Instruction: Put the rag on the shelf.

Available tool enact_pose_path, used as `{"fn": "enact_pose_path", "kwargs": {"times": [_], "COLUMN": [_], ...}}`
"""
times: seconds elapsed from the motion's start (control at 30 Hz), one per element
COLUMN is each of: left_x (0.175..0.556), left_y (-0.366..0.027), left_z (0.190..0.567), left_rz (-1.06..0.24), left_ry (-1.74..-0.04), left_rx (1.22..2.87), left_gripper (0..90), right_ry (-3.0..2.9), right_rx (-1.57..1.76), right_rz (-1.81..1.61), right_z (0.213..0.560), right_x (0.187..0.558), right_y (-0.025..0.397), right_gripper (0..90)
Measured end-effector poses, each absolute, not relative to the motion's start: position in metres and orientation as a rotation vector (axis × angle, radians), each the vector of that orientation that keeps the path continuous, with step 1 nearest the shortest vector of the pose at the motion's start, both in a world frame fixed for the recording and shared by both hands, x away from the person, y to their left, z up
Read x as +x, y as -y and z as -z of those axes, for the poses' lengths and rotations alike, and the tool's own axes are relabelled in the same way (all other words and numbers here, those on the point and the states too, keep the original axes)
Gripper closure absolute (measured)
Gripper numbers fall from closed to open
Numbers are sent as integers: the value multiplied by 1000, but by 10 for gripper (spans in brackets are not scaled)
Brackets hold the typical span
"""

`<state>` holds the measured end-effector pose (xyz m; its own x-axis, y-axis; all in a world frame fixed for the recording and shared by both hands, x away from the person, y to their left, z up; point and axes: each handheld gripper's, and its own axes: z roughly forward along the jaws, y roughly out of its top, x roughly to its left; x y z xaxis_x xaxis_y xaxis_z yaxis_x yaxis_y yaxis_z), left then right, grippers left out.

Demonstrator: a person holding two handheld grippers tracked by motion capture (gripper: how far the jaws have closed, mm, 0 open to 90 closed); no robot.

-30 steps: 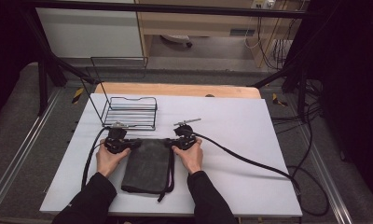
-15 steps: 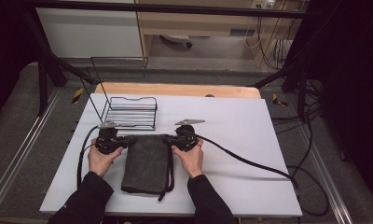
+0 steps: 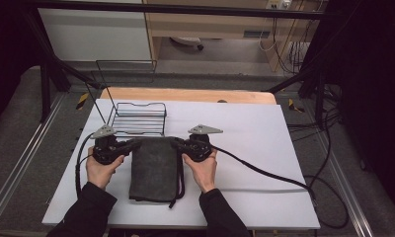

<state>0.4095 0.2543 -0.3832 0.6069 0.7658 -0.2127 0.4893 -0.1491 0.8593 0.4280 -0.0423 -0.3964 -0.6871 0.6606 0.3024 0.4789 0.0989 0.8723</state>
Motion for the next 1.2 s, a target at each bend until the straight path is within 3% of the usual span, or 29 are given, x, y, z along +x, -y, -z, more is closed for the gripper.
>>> {"fn": "enact_pose_path", "kwargs": {"times": [1.2], "left_x": [370], "left_y": [-264], "left_z": [321], "left_rz": [-524], "left_ry": [-866], "left_rx": [1559], "left_gripper": [787], "right_ry": [-1953], "right_rx": [849], "right_rz": [-1762], "right_z": [325], "right_x": [393], "right_y": [37], "right_gripper": [786]}}
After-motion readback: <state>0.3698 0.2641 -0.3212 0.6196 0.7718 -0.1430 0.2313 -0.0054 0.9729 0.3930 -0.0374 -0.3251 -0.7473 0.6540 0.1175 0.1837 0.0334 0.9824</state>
